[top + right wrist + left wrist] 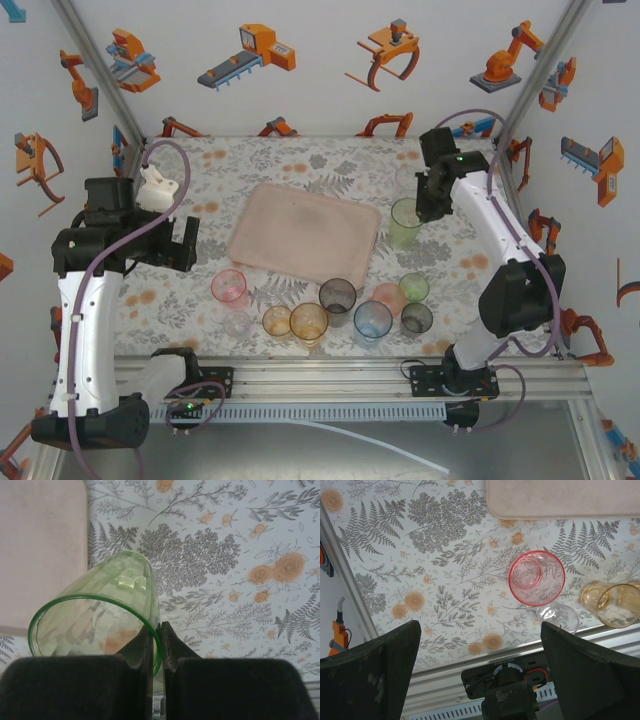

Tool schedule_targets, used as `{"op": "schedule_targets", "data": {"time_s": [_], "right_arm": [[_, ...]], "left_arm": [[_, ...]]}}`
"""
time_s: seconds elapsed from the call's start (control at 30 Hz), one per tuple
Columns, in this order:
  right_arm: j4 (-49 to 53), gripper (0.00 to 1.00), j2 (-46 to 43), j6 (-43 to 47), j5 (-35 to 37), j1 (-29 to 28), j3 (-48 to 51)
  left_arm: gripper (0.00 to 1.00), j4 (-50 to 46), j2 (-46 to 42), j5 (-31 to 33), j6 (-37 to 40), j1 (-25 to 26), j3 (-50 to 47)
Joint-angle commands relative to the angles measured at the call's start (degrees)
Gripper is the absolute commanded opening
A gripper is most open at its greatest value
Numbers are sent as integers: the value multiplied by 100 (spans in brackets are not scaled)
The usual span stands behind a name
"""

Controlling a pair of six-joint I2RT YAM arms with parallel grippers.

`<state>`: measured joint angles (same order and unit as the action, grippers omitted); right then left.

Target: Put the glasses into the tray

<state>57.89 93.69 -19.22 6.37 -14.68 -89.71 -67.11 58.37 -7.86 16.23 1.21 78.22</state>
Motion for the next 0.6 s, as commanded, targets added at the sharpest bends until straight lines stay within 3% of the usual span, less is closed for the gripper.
{"op": "schedule_targets", "data": {"time_s": [0.0, 0.37, 0.57], "right_arm": [[337, 0, -246, -5, 101, -399, -393], [295, 0, 280, -497, 499, -1830, -639], [67, 0, 644, -735, 611, -2235, -554]], "left_arm": [[97, 56, 25, 1, -142, 36, 90], [97, 107, 55, -128, -225, 40, 106], [97, 116, 56, -202, -269, 42, 112]]}}
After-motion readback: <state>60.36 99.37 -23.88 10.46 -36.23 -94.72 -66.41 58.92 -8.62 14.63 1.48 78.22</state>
